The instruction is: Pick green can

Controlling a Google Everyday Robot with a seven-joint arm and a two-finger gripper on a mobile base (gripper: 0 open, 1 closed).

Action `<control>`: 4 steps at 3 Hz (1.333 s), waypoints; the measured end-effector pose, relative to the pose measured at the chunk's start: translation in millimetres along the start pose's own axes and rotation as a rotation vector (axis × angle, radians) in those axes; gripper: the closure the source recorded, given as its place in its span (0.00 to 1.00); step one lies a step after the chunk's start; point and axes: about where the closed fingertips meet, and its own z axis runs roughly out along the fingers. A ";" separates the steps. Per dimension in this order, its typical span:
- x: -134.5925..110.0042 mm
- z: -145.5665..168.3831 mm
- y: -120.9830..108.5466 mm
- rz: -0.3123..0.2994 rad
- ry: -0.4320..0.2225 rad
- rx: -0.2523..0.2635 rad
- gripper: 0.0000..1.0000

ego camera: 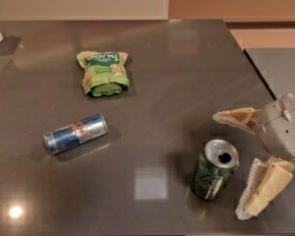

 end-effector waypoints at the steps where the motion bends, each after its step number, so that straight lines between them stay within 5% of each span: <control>1: -4.7 8.3 3.8 -0.002 -0.020 -0.020 0.14; 4: -22.2 -10.8 -15.0 0.003 -0.053 -0.017 0.84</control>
Offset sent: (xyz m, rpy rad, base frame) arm -0.0055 0.0199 -0.0038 0.0691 0.0430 0.0474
